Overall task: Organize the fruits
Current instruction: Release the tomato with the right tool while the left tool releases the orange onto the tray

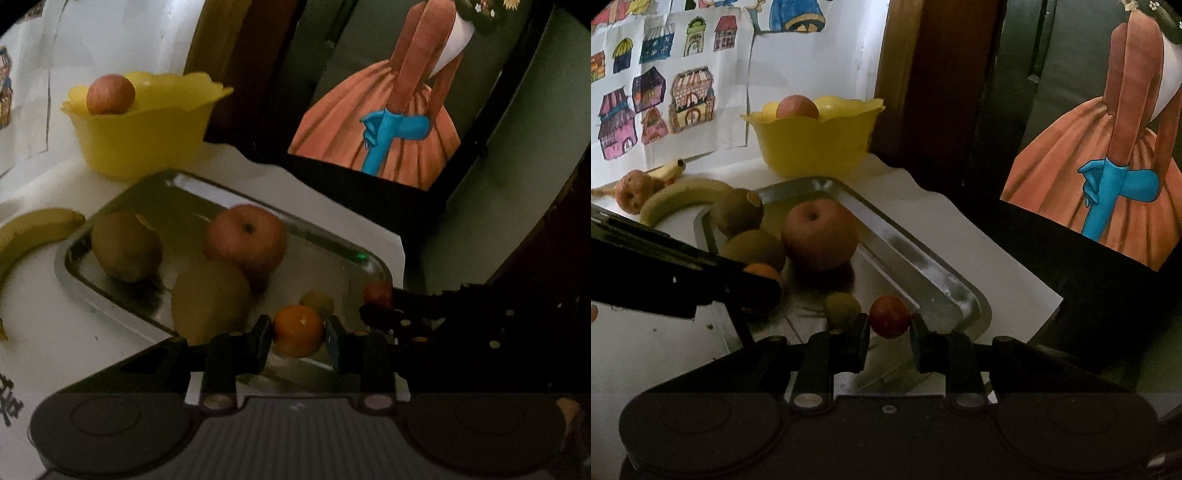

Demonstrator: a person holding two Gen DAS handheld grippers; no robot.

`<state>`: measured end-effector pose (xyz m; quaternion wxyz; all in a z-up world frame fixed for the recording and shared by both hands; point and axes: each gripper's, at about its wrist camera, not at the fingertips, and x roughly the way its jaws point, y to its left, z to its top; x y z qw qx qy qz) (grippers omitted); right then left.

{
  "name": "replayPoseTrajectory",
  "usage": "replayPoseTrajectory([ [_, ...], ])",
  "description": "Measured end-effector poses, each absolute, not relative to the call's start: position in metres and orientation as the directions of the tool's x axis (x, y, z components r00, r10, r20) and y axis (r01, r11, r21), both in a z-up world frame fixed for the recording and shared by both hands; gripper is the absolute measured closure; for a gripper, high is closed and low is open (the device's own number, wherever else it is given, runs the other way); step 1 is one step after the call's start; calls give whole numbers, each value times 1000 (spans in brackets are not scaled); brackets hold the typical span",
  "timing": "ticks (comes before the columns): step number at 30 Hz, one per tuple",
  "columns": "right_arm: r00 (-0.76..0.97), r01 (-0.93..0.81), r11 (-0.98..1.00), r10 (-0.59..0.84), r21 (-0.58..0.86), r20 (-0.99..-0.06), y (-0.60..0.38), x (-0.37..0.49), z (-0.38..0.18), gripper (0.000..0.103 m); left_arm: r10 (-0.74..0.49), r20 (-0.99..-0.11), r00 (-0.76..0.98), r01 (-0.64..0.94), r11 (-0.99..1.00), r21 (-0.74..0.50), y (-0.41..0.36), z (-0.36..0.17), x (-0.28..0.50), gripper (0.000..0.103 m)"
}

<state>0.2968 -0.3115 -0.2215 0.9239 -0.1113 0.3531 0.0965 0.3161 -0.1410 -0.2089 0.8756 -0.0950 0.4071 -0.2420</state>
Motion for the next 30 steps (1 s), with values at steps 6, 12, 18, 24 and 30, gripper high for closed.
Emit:
replayPoseTrajectory([
  [6, 722, -269, 953, 104, -139, -684, -310, 295, -226, 78, -489, -691, 532, 334, 871, -359, -147, -218, 315, 68],
  [12, 709, -283, 949, 108, -142, -697, -308, 295, -232, 78, -462, -708, 534, 298, 886, -354, -148, -223, 316, 68],
  [18, 702, -293, 944, 107, -149, -704, -306, 296, -235, 78, -449, -714, 537, 277, 894, -353, -150, -226, 316, 68],
  [24, 697, -297, 944, 112, -143, -708, -306, 296, -236, 77, -439, -707, 554, 244, 898, -367, -148, -225, 314, 68],
  [30, 709, -287, 945, 100, -156, -698, -303, 291, -232, 66, -443, -683, 581, 206, 892, -403, -140, -223, 307, 64],
])
